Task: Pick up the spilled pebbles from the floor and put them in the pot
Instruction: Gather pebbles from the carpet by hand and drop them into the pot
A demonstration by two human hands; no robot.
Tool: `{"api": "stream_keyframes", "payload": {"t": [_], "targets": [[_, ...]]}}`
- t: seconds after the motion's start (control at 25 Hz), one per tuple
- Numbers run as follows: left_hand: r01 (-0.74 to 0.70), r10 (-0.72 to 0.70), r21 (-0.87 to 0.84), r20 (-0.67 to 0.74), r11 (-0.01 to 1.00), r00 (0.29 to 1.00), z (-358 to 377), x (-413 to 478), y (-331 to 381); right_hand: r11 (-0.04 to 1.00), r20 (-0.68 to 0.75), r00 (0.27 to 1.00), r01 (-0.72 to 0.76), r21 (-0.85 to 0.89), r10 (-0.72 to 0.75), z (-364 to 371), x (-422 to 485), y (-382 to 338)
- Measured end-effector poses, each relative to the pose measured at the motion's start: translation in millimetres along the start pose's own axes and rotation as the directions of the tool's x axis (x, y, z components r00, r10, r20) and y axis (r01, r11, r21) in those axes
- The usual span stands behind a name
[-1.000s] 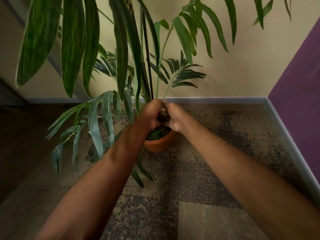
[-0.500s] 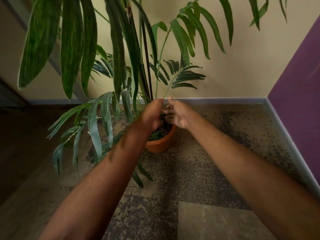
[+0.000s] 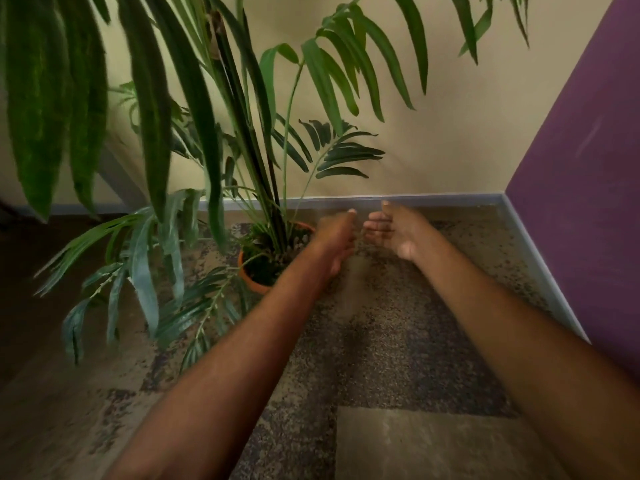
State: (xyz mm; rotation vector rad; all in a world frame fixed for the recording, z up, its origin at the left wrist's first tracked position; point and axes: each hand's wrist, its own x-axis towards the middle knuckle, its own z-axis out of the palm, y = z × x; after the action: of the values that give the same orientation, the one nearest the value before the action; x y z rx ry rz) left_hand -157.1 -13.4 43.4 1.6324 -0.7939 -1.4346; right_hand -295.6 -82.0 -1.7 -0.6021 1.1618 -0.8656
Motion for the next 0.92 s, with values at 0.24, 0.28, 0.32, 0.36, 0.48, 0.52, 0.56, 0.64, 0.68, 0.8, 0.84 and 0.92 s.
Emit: {"api": "stream_keyframes", "payload": {"t": [0.24,0.28,0.32,0.36,0.48,0.52,0.56,0.64,0.68,0.8,0.84,0.92], "targets": [[0.061,-0.075,0.117,0.12,0.991,0.99,57.5,30.4,-49.1,0.996,-0.164,0.986,-0.03,-0.083,0.016,-86.0,15.3,7.6],[0.064,-0.081,0.142,0.115,0.988,0.99,64.2,37.0,-58.4,0.992,-0.178,0.984,-0.048,-0.117,0.027,-100.2,18.0,12.2],[0.064,-0.083,0.169,0.109,0.984,0.991,69.8,44.5,-68.7,0.985,-0.196,0.98,-0.065,-0.163,0.032,-112.8,21.2,18.9],[0.058,-0.081,0.214,0.101,0.975,0.992,75.0,51.8,-79.4,0.972,-0.218,0.975,-0.076,-0.221,0.026,-123.9,24.1,26.8],[0.004,-0.019,0.416,0.03,0.91,0.999,82.9,70.8,-106.8,0.855,-0.261,0.964,-0.089,-0.512,-0.057,-144.8,35.2,55.8],[-0.017,0.012,0.479,0.014,0.877,1.0,82.5,76.8,-114.4,0.76,-0.227,0.97,-0.084,-0.644,-0.086,-149.0,37.8,65.8],[-0.034,0.04,0.53,-0.001,0.847,0.999,81.4,82.1,-120.7,0.628,-0.157,0.983,-0.06,-0.776,-0.1,-152.5,40.0,75.0],[-0.062,0.098,0.619,-0.025,0.783,0.995,77.2,90.9,-128.8,0.292,-0.004,0.996,0.023,-0.956,-0.09,-154.5,44.3,90.1],[-0.077,0.133,0.654,-0.036,0.752,0.99,74.5,94.8,-130.8,0.147,0.054,0.992,0.07,-0.987,-0.111,-153.1,45.2,97.4],[-0.135,0.247,0.724,-0.05,0.676,0.968,65.2,113.9,-136.0,-0.046,0.123,0.946,0.114,-0.992,-0.301,-148.7,51.0,117.1],[-0.145,0.274,0.749,-0.051,0.647,0.96,62.9,122.1,-136.5,-0.04,0.111,0.929,0.104,-0.994,-0.354,-147.0,54.2,121.1],[-0.146,0.327,0.796,-0.068,0.587,0.943,59.0,135.0,-137.3,-0.001,0.083,0.907,0.09,-0.996,-0.413,-141.5,57.9,125.1]]}}
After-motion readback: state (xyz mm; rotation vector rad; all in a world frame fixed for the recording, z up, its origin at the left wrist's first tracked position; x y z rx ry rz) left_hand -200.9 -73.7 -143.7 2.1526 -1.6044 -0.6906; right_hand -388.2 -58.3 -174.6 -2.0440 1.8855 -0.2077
